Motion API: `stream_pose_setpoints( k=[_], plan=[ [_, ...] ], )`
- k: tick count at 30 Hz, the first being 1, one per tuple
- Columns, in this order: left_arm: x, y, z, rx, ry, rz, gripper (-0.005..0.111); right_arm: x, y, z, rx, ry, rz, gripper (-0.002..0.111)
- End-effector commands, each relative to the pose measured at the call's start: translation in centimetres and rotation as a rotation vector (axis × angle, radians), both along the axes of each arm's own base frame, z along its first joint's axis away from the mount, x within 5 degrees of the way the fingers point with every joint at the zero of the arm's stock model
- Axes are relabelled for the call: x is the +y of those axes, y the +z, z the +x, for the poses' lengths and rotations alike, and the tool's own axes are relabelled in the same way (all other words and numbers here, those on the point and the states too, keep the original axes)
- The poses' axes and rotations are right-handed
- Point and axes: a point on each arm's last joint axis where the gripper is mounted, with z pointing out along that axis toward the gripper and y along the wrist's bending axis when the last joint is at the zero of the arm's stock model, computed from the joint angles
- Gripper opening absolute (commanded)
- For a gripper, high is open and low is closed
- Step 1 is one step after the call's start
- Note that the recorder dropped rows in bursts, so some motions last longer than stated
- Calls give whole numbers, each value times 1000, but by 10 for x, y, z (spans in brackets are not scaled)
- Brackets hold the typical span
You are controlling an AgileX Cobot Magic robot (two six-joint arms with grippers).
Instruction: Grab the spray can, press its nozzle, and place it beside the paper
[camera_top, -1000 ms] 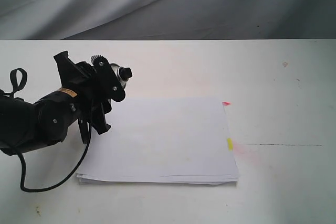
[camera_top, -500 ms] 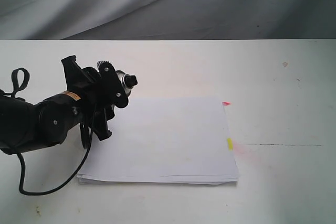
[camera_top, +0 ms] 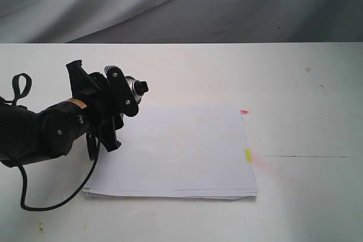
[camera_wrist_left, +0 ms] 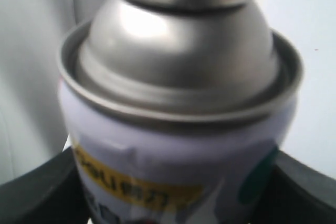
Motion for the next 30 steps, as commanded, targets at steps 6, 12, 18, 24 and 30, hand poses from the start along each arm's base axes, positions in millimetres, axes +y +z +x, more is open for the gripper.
stream_pose_setpoints(
  k=[6,12,18,24,30],
  plan=[
    [0,8,4,-46,33,-28,0,-1,2,0,-38,-10,-30,0],
    [0,7,4,-44,33,-28,0,-1,2,0,-37,-10,-24,0],
    [0,8,4,-46,33,-28,0,-4,8,0,-78,-28,200,0],
    [0,8,4,-46,33,-28,0,3,39,-4,1,50,301,0],
    [0,7,4,-41,35,-29,0,20,128,15,189,174,215,0]
  ],
)
